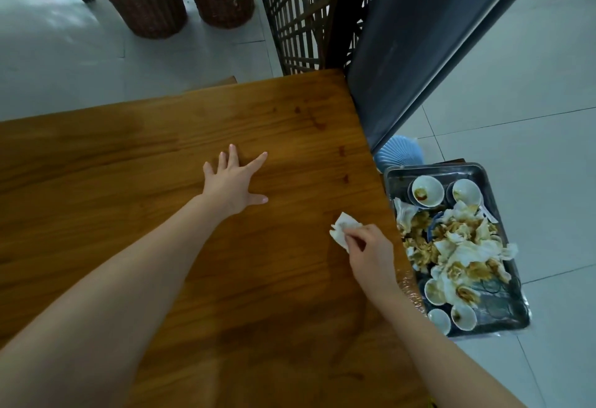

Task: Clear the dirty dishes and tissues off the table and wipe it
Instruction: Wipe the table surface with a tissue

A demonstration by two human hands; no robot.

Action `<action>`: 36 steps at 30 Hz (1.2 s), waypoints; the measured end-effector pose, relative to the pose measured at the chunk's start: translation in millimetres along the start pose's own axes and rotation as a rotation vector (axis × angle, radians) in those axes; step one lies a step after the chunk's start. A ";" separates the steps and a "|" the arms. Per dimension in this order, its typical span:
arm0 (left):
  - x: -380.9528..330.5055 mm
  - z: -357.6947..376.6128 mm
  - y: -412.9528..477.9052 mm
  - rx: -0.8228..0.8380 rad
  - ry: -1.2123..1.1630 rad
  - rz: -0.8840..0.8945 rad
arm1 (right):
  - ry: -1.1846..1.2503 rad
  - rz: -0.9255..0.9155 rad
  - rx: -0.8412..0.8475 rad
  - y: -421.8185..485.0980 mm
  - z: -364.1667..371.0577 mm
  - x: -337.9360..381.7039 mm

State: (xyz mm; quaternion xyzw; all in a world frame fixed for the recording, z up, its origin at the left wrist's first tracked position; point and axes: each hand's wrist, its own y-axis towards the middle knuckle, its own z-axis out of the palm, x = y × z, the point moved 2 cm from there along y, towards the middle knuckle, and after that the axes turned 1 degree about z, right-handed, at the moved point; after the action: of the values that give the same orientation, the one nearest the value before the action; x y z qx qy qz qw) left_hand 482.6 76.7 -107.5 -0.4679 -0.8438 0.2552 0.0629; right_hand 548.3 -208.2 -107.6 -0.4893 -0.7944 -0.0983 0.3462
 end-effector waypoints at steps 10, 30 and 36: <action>0.5 -8.6 15.9 -0.009 0.034 -0.027 | -0.029 0.065 -0.107 126.1 -4.3 27.7; -12.4 -23.6 50.5 0.080 0.066 -0.018 | 0.033 -0.027 -0.112 146.1 5.0 30.4; -11.5 -22.1 53.1 0.075 0.060 -0.025 | 0.055 0.002 -0.133 195.0 3.8 46.0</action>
State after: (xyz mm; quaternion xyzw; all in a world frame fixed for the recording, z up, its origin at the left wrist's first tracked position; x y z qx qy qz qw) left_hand 536.8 98.4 -113.0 -0.4620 -0.8371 0.2719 0.1089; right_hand 698.5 -75.8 -116.2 -0.5093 -0.7757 -0.1640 0.3346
